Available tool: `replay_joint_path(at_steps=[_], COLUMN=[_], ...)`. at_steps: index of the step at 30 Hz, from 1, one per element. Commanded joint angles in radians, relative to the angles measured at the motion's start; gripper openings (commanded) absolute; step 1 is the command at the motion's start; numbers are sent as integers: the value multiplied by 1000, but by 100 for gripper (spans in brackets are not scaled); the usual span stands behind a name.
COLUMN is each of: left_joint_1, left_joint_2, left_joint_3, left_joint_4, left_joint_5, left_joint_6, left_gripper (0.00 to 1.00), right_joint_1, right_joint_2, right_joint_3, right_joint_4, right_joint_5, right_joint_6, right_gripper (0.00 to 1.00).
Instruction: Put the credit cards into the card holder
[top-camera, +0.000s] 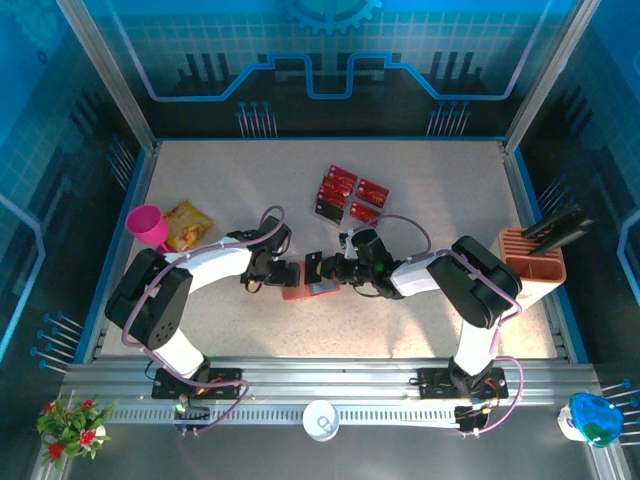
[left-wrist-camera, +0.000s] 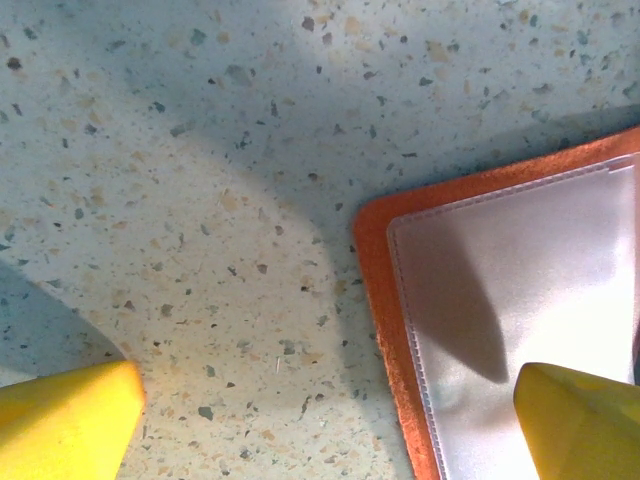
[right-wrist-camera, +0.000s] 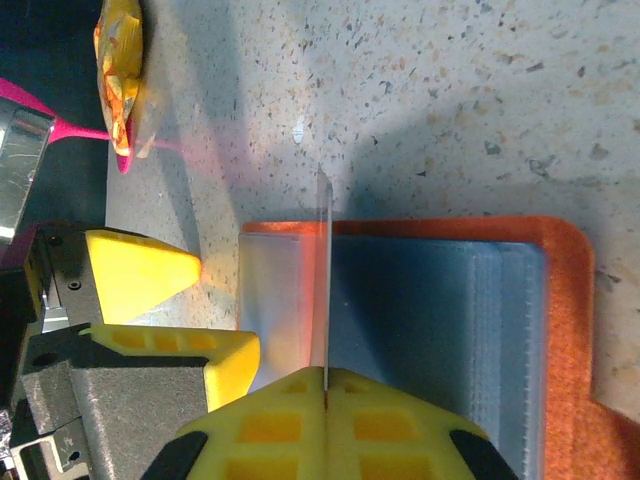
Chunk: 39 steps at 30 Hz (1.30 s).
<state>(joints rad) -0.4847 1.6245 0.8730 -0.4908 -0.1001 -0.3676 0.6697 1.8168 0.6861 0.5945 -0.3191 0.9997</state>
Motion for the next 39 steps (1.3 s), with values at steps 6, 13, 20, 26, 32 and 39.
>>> replay_joint_path(at_steps=[6, 13, 20, 26, 32, 39], left_joint_1=[-3, -3, -2, -3, -3, -2], left_joint_2=[29, 29, 30, 30, 33, 35], left_joint_3=[11, 12, 12, 14, 16, 18], left_joint_4=[6, 8, 8, 8, 9, 10], left_joint_5=[3, 5, 5, 3, 4, 3], left_joint_6=[17, 15, 15, 14, 14, 13], left_gripper=[97, 97, 97, 97, 97, 97], right_joint_1=[17, 20, 24, 25, 25, 25], right_joint_2=[29, 38, 38, 24, 17, 22], right_joint_3=[-13, -11, -18, -35, -40, -30], right_joint_4=[13, 16, 9, -12, -32, -59], right_joint_5=[-39, -59, -79, -81, -84, -101], right_joint_6=[2, 5, 4, -2, -10, -16], right_gripper=[0, 0, 0, 0, 0, 0])
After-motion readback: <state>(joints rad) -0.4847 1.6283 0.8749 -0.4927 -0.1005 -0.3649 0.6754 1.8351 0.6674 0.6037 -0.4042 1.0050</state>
